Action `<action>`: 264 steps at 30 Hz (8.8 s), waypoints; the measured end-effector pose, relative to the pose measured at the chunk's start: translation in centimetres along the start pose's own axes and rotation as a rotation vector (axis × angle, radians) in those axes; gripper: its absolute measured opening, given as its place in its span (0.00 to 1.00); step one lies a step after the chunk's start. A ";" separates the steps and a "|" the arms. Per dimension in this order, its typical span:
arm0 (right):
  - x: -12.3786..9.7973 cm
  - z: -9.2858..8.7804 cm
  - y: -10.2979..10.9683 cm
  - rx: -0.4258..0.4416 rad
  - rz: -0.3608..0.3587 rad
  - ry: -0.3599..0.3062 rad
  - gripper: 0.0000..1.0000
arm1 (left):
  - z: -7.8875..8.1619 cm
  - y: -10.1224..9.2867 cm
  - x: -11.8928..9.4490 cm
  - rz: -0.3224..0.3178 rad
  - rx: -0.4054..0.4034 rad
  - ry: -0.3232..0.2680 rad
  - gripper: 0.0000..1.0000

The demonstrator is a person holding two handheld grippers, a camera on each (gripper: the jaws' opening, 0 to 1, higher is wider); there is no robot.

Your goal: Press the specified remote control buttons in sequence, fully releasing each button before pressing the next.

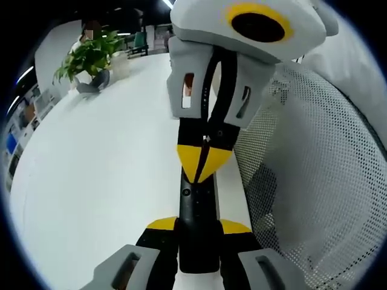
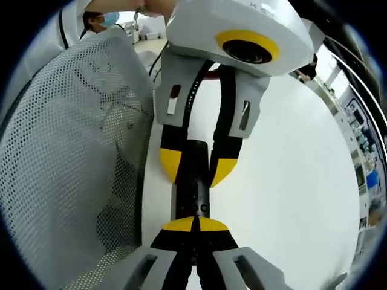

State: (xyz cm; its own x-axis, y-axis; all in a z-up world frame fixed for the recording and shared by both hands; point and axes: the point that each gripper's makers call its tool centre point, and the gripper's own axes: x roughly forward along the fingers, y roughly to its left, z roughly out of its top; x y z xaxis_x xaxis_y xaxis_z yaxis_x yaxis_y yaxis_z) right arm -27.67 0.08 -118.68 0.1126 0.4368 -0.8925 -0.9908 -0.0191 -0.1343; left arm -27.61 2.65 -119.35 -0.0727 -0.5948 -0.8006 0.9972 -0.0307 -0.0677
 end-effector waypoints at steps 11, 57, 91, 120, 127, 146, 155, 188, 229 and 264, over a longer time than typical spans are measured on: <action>-0.4 -0.2 0.0 0.101 0.141 -0.039 0.00 | 0.1 0.0 0.1 0.019 0.006 0.062 0.24; -1.1 -1.9 0.5 0.093 0.063 0.069 0.00 | 0.3 -0.1 0.1 -0.005 0.016 0.059 0.24; -0.6 -0.8 0.3 0.077 0.048 0.024 0.00 | 0.3 -0.1 0.0 -0.010 0.017 0.040 0.24; -0.9 0.1 0.1 0.206 -0.009 -0.089 0.00 | 0.4 -0.2 0.1 0.004 0.019 0.043 0.24; -0.6 -0.2 0.2 0.228 0.004 -0.066 0.00 | 0.4 -0.1 0.1 -0.001 0.013 0.035 0.24; -0.7 -0.1 0.2 0.221 -0.106 -0.040 0.00 | 0.4 -0.2 0.1 -0.014 0.013 0.039 0.24; -0.1 0.9 1.5 0.158 -0.044 -0.048 0.00 | 0.4 -0.2 0.1 -0.009 0.009 0.036 0.24; -0.6 0.4 0.6 0.148 -0.021 -0.002 0.00 | 1.4 -1.0 0.8 -0.022 -0.016 -0.033 0.24; -0.5 0.5 2.0 0.043 0.006 0.006 0.00 | 1.2 -1.5 0.6 -0.028 -0.061 -0.042 0.24; 0.0 0.4 0.4 0.303 0.193 0.051 0.00 | 1.3 -1.5 0.5 -0.012 -0.070 -0.098 0.24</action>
State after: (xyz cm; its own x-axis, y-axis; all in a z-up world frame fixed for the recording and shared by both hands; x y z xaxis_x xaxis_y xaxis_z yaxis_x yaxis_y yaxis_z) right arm -28.10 0.41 -118.52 -0.0829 0.4060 -0.9101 -0.9706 0.1740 0.1661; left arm -29.12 1.34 -118.92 -0.0788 -0.6708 -0.7375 0.9926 0.0159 -0.1206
